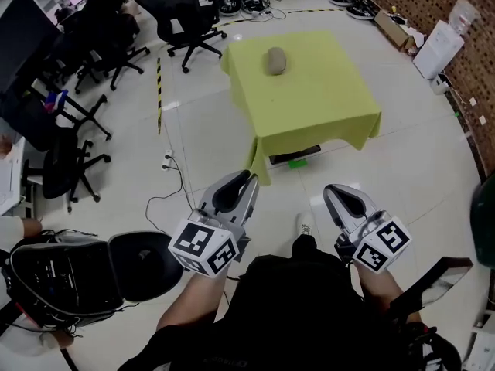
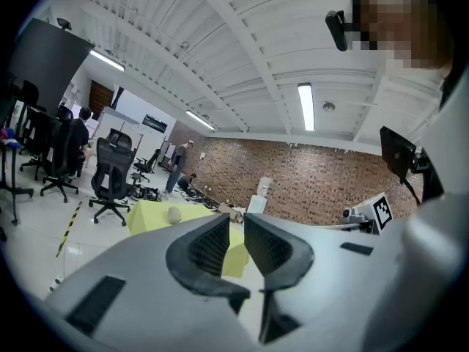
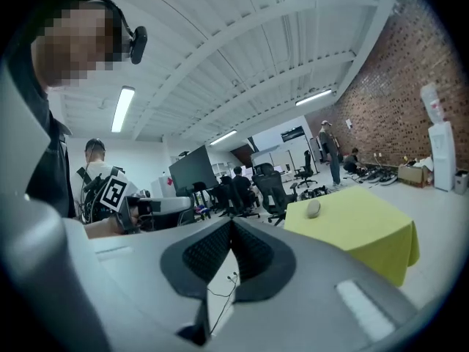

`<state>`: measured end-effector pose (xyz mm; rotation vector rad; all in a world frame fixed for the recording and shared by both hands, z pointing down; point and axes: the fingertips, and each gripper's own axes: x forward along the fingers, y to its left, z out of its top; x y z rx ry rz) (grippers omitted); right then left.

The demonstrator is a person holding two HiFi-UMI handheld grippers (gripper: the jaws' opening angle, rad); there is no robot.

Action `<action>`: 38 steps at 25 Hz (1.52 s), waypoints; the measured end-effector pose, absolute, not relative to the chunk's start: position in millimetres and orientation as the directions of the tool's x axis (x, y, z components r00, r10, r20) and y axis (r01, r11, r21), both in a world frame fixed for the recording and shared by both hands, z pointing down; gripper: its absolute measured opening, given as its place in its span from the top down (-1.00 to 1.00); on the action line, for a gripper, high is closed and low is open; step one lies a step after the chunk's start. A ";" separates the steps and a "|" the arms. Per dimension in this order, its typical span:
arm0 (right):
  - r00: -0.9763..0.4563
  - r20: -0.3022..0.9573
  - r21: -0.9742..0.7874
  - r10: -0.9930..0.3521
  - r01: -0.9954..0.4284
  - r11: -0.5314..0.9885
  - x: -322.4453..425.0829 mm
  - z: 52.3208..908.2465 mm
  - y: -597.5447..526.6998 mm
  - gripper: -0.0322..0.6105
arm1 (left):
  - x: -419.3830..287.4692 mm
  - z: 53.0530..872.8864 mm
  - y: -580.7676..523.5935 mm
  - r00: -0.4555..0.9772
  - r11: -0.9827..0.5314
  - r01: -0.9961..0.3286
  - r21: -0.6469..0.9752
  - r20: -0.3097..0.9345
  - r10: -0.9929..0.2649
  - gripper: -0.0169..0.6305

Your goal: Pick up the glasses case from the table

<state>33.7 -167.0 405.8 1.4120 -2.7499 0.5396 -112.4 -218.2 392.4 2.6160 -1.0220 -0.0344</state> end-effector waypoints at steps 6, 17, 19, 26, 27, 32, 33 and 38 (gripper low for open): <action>-0.612 0.135 -0.318 -0.779 -0.772 0.551 52.5 404.7 -198.8 0.89 | -104.8 386.2 -246.2 0.711 -0.658 -0.686 0.311 0.096 -0.696 0.74; -0.639 0.104 -0.349 -0.762 -0.741 0.573 100.1 404.9 -258.8 0.89 | -80.3 371.7 -307.0 0.644 -0.595 -0.746 0.298 0.096 -0.759 0.74; -0.649 0.101 -0.357 -0.754 -0.731 0.581 109.3 405.1 -270.5 0.89 | -73.0 367.5 -316.0 0.633 -0.589 -0.758 0.280 0.098 -0.768 0.74; -0.699 0.097 -0.375 -0.708 -0.685 0.625 131.5 405.8 -316.1 0.89 | -41.4 366.9 -344.7 0.600 -0.557 -0.788 0.263 0.123 -0.790 0.74; -0.706 0.096 -0.376 -0.702 -0.679 0.631 135.7 406.3 -321.2 0.89 | -37.2 367.5 -348.4 0.592 -0.549 -0.794 0.263 0.127 -0.796 0.74; -0.732 0.084 -0.373 -0.676 -0.652 0.660 158.5 400.5 -344.1 0.89 | -20.3 358.8 -367.5 0.551 -0.513 -0.824 0.242 0.127 -0.825 0.74; -0.736 0.080 -0.371 -0.672 -0.648 0.665 162.4 398.8 -348.4 0.89 | -17.4 356.5 -370.9 0.544 -0.507 -0.829 0.237 0.126 -0.830 0.74; -0.748 0.070 -0.382 -0.660 -0.632 0.675 179.8 405.0 -360.4 0.89 | 3.3 361.1 -377.9 0.537 -0.503 -0.836 0.222 0.139 -0.832 0.74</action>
